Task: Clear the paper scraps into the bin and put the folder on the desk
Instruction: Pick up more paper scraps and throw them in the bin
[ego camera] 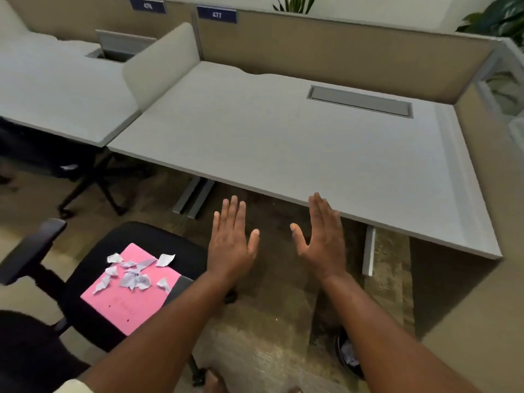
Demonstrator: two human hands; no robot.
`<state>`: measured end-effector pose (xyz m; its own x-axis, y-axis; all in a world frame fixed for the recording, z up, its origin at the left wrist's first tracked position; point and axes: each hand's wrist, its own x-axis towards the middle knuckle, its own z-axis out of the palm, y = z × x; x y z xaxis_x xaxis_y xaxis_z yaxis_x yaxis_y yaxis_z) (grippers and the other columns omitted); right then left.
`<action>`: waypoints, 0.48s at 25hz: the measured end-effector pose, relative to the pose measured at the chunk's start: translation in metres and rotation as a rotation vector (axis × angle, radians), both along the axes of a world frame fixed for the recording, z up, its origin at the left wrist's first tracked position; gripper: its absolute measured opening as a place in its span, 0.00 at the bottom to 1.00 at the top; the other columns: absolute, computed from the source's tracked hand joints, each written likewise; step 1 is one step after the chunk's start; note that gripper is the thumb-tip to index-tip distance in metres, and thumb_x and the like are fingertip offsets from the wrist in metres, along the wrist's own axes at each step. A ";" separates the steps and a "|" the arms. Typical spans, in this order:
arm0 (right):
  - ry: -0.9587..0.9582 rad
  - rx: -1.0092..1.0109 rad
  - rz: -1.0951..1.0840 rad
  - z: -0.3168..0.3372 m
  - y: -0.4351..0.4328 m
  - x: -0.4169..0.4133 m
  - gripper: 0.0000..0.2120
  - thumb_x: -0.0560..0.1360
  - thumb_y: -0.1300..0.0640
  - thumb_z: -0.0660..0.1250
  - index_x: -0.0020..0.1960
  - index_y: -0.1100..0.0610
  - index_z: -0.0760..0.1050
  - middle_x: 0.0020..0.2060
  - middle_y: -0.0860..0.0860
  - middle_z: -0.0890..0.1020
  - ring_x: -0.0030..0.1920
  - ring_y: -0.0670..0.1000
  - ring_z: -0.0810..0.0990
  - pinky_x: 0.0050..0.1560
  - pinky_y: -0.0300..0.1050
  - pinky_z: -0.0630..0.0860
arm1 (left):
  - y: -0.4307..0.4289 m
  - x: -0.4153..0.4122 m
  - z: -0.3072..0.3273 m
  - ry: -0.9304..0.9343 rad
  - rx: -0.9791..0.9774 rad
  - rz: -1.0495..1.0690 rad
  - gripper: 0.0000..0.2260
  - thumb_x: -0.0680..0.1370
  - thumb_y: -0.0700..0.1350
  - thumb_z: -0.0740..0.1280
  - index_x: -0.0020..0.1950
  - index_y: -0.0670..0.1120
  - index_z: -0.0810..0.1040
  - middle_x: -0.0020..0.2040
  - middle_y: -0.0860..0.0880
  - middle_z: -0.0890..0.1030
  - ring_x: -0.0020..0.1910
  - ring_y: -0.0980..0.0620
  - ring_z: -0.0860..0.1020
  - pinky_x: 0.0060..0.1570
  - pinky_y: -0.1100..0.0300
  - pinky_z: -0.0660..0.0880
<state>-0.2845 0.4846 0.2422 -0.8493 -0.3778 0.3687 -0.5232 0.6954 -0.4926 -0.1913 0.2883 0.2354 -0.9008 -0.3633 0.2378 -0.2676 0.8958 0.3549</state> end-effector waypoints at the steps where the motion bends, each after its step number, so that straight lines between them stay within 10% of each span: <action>1: 0.008 0.019 0.034 0.002 -0.020 0.000 0.36 0.81 0.40 0.58 0.83 0.53 0.51 0.82 0.50 0.54 0.82 0.50 0.49 0.81 0.55 0.48 | -0.020 0.008 0.000 -0.011 -0.015 0.029 0.32 0.83 0.58 0.51 0.83 0.46 0.48 0.83 0.47 0.43 0.81 0.51 0.39 0.80 0.47 0.45; 12: 0.030 0.138 0.303 -0.002 -0.239 0.041 0.36 0.80 0.36 0.59 0.82 0.50 0.52 0.82 0.52 0.53 0.82 0.51 0.48 0.80 0.61 0.49 | -0.202 0.110 -0.011 -0.108 -0.029 0.321 0.30 0.83 0.58 0.51 0.82 0.48 0.50 0.83 0.46 0.46 0.81 0.49 0.41 0.78 0.41 0.46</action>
